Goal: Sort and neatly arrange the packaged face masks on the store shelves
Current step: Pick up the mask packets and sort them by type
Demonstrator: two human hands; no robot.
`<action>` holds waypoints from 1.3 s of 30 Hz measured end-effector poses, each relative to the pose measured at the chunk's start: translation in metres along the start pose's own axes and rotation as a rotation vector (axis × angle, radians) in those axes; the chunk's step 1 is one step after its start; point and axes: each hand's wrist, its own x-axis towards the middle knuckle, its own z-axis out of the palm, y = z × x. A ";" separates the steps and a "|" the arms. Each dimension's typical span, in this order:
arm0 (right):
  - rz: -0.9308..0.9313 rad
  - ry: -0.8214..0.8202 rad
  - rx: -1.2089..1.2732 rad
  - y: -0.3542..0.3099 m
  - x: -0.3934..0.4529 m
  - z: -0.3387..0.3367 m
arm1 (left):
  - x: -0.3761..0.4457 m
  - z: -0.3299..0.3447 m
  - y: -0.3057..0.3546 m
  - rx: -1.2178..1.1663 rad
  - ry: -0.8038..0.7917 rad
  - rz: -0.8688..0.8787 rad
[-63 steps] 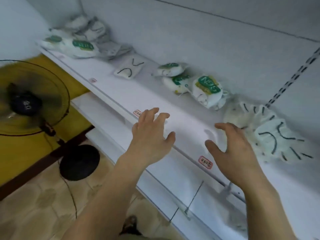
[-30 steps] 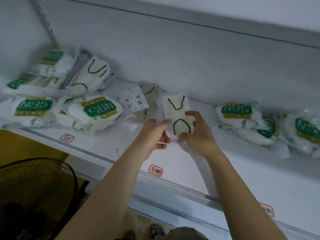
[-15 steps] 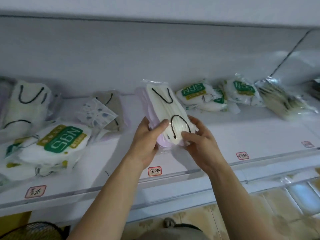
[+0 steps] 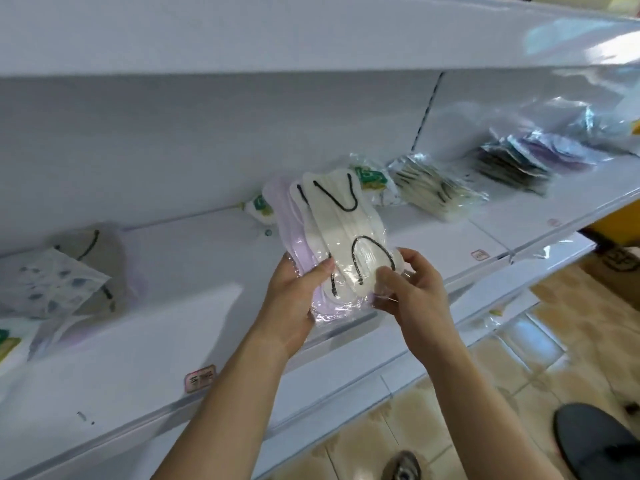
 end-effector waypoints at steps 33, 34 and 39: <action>-0.025 0.264 0.078 -0.071 0.259 -0.453 | 0.244 0.456 -0.193 0.424 -0.055 0.176; -0.032 0.280 0.078 -0.070 0.270 -0.462 | 0.254 0.461 -0.195 0.410 -0.038 0.170; -0.024 0.273 0.035 -0.067 0.345 -0.488 | 0.295 0.466 -0.155 0.317 0.118 0.340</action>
